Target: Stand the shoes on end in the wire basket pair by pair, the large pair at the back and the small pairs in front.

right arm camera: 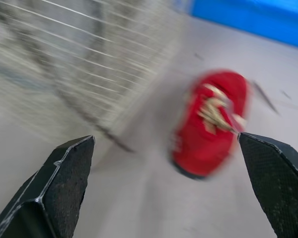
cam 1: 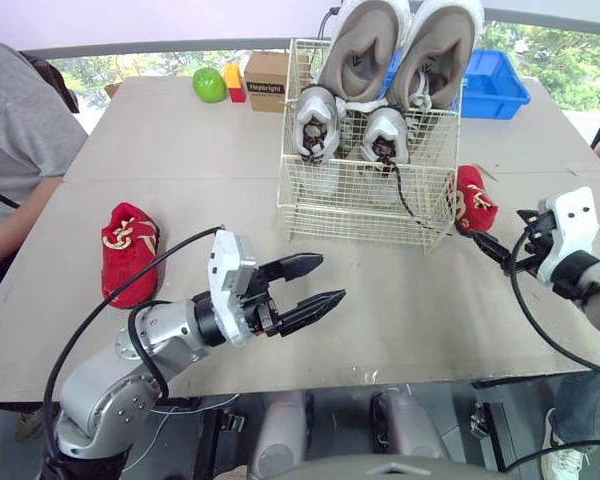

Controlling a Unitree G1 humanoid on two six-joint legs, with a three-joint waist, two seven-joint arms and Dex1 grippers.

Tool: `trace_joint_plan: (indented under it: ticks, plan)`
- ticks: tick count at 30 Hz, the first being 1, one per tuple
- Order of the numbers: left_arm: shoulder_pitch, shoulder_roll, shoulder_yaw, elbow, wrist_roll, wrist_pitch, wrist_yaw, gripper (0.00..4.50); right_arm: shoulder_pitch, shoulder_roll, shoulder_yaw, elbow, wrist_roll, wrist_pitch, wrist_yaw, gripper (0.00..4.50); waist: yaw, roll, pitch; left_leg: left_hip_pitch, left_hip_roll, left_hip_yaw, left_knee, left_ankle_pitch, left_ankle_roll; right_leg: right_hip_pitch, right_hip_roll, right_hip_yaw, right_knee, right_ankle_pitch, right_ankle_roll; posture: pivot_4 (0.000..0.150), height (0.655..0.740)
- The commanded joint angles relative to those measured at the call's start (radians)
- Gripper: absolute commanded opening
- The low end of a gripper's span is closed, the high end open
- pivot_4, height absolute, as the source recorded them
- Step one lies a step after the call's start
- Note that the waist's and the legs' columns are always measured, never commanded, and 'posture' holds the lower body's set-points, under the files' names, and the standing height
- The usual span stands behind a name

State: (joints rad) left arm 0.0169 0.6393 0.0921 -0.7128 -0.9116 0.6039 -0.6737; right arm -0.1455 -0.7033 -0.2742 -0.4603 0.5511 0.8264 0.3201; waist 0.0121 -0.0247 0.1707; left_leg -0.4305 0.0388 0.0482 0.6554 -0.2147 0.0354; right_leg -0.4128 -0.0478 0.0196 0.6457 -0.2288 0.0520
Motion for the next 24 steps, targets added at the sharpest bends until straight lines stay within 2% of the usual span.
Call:
trace_joint_plan:
  ticks: [1, 5, 8, 12, 16, 18, 21, 22, 24]
  plan:
    - [-0.049, -0.009, -0.002, -0.021, -0.018, -0.011, -0.001, 3.75, -0.147, 0.039, 0.041, 0.137, -0.053, 0.046, -0.065, 4.5, -0.005, 0.0, 0.0, 0.0, 0.0, 0.0, 0.0, 0.0, 0.0, 0.0, 0.0, 0.0, 0.0, 0.0, 0.0, 0.15, 0.74]
    - [-0.057, -0.009, -0.004, -0.049, -0.023, 0.001, 0.03, 3.75, -0.292, 0.1, 0.099, 0.401, -0.101, 0.012, -0.036, 4.5, -0.002, 0.0, 0.0, -0.001, 0.0, 0.001, 0.0, 0.0, 0.0, 0.0, 0.001, 0.0, 0.0, 0.0, 0.0, 0.15, 0.74]
    - [-0.043, 0.007, 0.007, -0.069, -0.024, 0.005, 0.036, 3.78, -0.329, 0.113, 0.114, 0.52, -0.14, -0.011, -0.023, 3.7, -0.002, 0.001, 0.0, -0.001, 0.0, 0.001, -0.001, 0.0, 0.0, 0.0, 0.001, 0.0, -0.001, 0.0, 0.0, 0.15, 0.74]
    - [-0.045, 0.012, 0.017, -0.078, -0.046, 0.01, 0.056, 3.78, -0.333, 0.111, 0.109, 0.542, -0.162, -0.068, 0.014, 1.71, 0.001, 0.001, 0.0, -0.001, 0.0, 0.001, -0.001, 0.0, 0.0, 0.0, 0.001, 0.0, -0.001, 0.0, 0.0, 0.15, 0.74]
    - [-0.071, -0.001, -0.004, -0.073, -0.038, 0.014, 0.083, 3.78, -0.291, 0.08, 0.099, 0.492, -0.178, -0.089, 0.053, 0.28, 0.002, 0.001, 0.0, -0.001, 0.0, 0.001, -0.001, 0.0, 0.0, 0.0, 0.001, 0.0, -0.001, 0.0, 0.0, 0.15, 0.74]
    - [-0.093, -0.012, -0.012, -0.061, -0.045, 0.024, 0.104, 3.78, -0.246, 0.03, 0.06, 0.433, -0.166, -0.094, 0.098, 0.02, 0.006, 0.001, 0.0, -0.001, 0.0, 0.0, -0.001, 0.0, 0.0, 0.0, 0.001, -0.001, -0.001, 0.0, 0.0, 0.15, 0.74]
    - [-0.121, -0.029, -0.018, -0.041, -0.047, 0.019, 0.111, 3.78, -0.179, -0.062, 0.004, 0.349, -0.144, -0.061, 0.166, 0.02, 0.005, 0.002, 0.001, -0.002, 0.0, 0.001, -0.001, 0.0, 0.0, 0.0, 0.001, -0.001, -0.002, 0.002, 0.004, 0.15, 0.74]
    - [-0.14, -0.031, -0.028, -0.027, -0.056, 0.032, 0.111, 3.78, -0.076, -0.173, -0.02, 0.287, -0.164, -0.112, 0.288, 0.02, 0.008, 0.003, 0.001, -0.002, -0.001, 0.001, -0.001, 0.0, 0.0, 0.0, 0.0, -0.001, -0.002, 0.002, 0.004, 0.15, 0.74]
    - [-0.161, -0.032, -0.038, -0.01, -0.067, 0.05, 0.108, 3.78, 0.051, -0.306, -0.049, 0.215, -0.184, -0.18, 0.433, 0.02, 0.015, 0.008, 0.002, -0.003, -0.002, 0.0, -0.001, 0.0, 0.0, 0.0, -0.001, -0.002, -0.002, 0.002, 0.005, 0.15, 0.74]
